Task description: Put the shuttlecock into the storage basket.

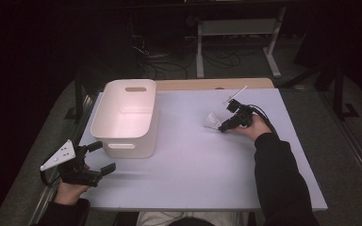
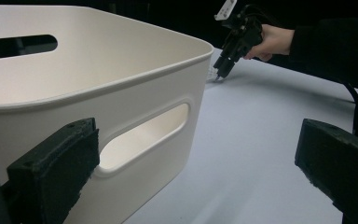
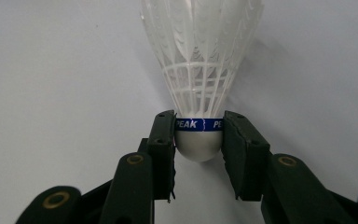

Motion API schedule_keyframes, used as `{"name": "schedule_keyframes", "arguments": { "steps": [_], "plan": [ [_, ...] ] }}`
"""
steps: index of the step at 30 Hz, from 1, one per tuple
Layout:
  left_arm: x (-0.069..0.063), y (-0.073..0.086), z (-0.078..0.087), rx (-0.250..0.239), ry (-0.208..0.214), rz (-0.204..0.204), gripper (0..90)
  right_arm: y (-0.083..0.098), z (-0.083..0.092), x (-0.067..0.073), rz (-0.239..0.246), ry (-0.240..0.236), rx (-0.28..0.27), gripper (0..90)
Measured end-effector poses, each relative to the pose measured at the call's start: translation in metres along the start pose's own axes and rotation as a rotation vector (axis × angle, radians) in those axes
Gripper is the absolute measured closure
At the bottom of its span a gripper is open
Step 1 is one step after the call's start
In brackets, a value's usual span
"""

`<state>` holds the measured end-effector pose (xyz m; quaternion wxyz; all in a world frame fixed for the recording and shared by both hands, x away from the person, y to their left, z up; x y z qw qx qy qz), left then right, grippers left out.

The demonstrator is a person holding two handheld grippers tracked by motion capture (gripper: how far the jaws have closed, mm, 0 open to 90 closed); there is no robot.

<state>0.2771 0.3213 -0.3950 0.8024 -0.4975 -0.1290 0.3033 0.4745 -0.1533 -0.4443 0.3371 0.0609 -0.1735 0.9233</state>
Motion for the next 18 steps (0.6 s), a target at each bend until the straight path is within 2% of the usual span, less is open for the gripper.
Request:
{"name": "schedule_keyframes", "arguments": {
  "steps": [18],
  "plan": [
    [0.0, 0.0, 0.0, -0.001, -0.001, 0.0, 0.0, 0.004, 0.022, 0.006, -0.008, -0.001, -0.044, 64.4]
  ]
}}
Point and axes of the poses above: each handheld gripper's, and its own axes: z roughly backward along the jaws, y roughly out of its underside, x roughly to its left, the point moved 3 cm from there along -z, roughly forward along the jaws, and after that the axes turned 13 degrees about x, right-handed, at the moved point
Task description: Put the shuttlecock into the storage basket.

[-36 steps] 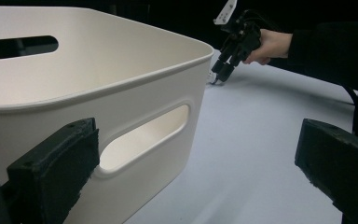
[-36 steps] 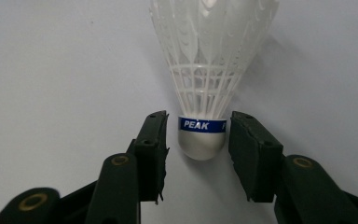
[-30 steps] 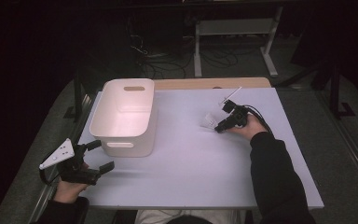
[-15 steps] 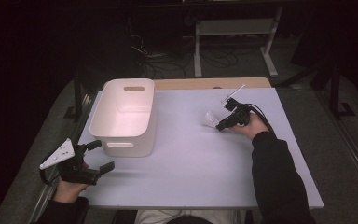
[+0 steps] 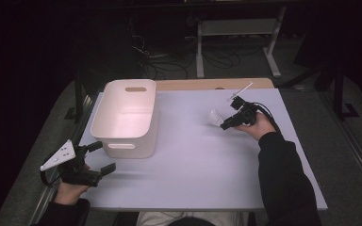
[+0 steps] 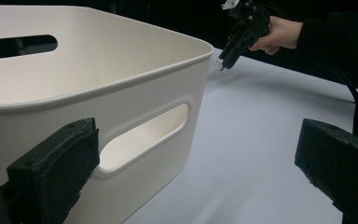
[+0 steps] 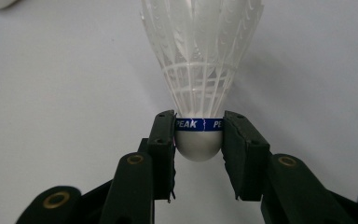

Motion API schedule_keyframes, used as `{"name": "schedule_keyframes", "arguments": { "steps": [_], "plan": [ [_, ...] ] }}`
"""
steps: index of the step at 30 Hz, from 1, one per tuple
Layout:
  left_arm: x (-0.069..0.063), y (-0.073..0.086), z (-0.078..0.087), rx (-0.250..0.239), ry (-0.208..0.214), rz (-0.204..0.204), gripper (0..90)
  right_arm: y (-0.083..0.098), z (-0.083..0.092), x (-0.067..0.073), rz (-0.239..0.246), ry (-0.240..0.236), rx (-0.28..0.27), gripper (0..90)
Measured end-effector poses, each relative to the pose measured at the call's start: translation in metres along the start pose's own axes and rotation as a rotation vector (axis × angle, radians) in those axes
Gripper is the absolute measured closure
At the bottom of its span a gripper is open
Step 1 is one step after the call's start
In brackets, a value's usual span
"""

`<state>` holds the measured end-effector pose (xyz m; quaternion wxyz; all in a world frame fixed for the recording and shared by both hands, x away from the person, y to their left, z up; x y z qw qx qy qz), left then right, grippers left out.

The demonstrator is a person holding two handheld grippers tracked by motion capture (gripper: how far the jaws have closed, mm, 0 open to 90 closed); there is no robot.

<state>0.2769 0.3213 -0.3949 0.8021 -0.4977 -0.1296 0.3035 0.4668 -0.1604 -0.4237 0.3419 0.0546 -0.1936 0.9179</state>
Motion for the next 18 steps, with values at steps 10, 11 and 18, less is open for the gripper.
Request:
{"name": "schedule_keyframes", "arguments": {
  "steps": [10, 11, 18],
  "plan": [
    [0.0, 0.0, 0.0, 0.0, 0.002, 0.0, 0.0, -0.007, 0.02, 0.012, 0.031, 0.01, -0.029, 64.4],
    [0.0, 0.0, 0.0, 0.0, 0.001, 0.0, 0.0, -0.009, 0.022, 0.013, 0.037, 0.015, -0.03, 64.4],
    [0.0, 0.0, 0.0, 0.0, 0.002, 0.0, 0.0, -0.017, 0.033, 0.021, 0.056, 0.025, -0.034, 64.4]
  ]
}}
Point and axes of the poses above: each handheld gripper's, and its own axes: z roughly backward along the jaws, y roughly out of its underside, x roughly to its left, the point moved 3 cm from there along -z, roughly forward along the jaws, and after that the axes turned 13 degrees about x, right-handed, at the moved point
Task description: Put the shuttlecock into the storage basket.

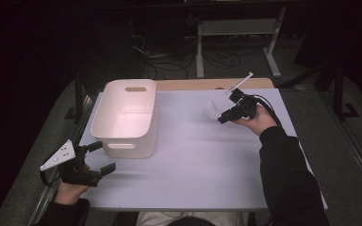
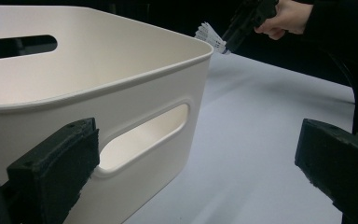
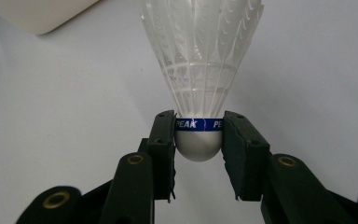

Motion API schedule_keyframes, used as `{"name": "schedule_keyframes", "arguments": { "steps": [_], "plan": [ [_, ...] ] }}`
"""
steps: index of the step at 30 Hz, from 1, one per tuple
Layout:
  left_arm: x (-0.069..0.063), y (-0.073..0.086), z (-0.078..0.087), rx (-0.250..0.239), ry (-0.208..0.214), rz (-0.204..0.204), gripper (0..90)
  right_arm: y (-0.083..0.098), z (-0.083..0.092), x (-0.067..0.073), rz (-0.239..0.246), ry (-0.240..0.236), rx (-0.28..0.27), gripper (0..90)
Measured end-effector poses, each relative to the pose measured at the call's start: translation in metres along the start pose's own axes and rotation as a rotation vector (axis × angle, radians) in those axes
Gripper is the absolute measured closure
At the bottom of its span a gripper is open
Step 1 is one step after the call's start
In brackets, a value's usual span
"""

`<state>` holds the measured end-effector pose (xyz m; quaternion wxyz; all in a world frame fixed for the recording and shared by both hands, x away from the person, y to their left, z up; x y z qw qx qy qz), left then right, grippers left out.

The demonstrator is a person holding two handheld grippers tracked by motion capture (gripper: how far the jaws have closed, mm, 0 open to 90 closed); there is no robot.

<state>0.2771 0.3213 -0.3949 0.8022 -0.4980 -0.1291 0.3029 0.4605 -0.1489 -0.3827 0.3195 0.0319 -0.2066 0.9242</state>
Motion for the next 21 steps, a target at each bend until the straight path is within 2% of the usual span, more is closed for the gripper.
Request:
{"name": "schedule_keyframes", "arguments": {
  "steps": [21],
  "plan": [
    [0.0, 0.0, 0.0, 0.0, 0.0, 0.0, 0.0, -0.015, 0.022, 0.01, 0.033, 0.023, -0.014, 64.5]
  ]
}}
Point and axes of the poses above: each handheld gripper's, and its own axes: z roughly backward along the jaws, y roughly out of its underside, x roughly to its left, the point moved 3 cm from there along -z, roughly forward along the jaws, and after that the axes turned 13 degrees about x, right-handed, at the moved point
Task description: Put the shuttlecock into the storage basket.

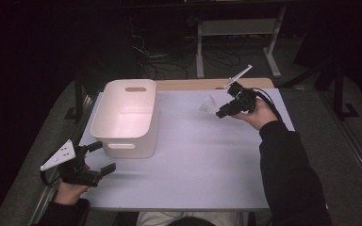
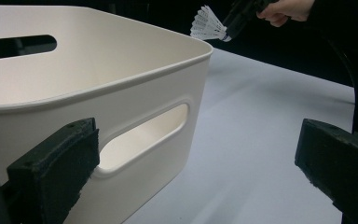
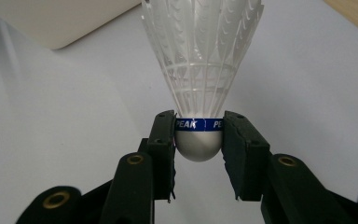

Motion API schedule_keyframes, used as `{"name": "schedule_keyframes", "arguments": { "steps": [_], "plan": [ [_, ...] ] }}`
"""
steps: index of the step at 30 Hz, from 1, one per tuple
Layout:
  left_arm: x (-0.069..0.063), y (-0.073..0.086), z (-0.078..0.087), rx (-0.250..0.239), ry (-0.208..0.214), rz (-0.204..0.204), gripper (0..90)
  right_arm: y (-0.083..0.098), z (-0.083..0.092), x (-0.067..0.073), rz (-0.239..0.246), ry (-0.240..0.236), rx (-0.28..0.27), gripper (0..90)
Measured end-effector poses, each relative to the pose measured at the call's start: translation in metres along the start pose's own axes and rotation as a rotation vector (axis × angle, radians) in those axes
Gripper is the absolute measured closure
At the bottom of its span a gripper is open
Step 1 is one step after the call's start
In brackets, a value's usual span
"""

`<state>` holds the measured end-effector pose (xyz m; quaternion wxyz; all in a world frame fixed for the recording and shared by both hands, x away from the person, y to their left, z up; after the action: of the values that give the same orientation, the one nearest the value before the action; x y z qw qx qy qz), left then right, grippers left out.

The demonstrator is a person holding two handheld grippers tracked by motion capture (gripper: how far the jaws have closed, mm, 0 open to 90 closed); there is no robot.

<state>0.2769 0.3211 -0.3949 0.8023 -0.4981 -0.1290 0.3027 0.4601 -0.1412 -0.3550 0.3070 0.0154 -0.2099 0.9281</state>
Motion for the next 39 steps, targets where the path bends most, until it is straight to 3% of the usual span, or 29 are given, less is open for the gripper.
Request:
{"name": "schedule_keyframes", "arguments": {
  "steps": [16, 31, 39],
  "plan": [
    [0.0, 0.0, 0.0, 0.0, 0.0, -0.001, 0.0, -0.015, 0.017, 0.014, 0.04, 0.02, -0.011, 64.5],
    [0.0, 0.0, 0.0, 0.0, 0.001, -0.001, 0.0, -0.033, 0.031, 0.036, 0.116, 0.034, -0.019, 64.4],
    [0.0, 0.0, 0.0, 0.0, 0.002, 0.0, 0.0, -0.042, 0.029, 0.048, 0.156, 0.033, -0.017, 64.4]
  ]
}}
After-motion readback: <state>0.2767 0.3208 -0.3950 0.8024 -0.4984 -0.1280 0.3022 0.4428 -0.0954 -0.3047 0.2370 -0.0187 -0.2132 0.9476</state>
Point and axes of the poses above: each handheld gripper's, and its own axes: z roughly backward along the jaws, y roughly out of its underside, x roughly to its left, the point moved 3 cm from there along -z, roughly forward along the jaws, and after that the axes turned 13 degrees about x, right-handed, at the moved point
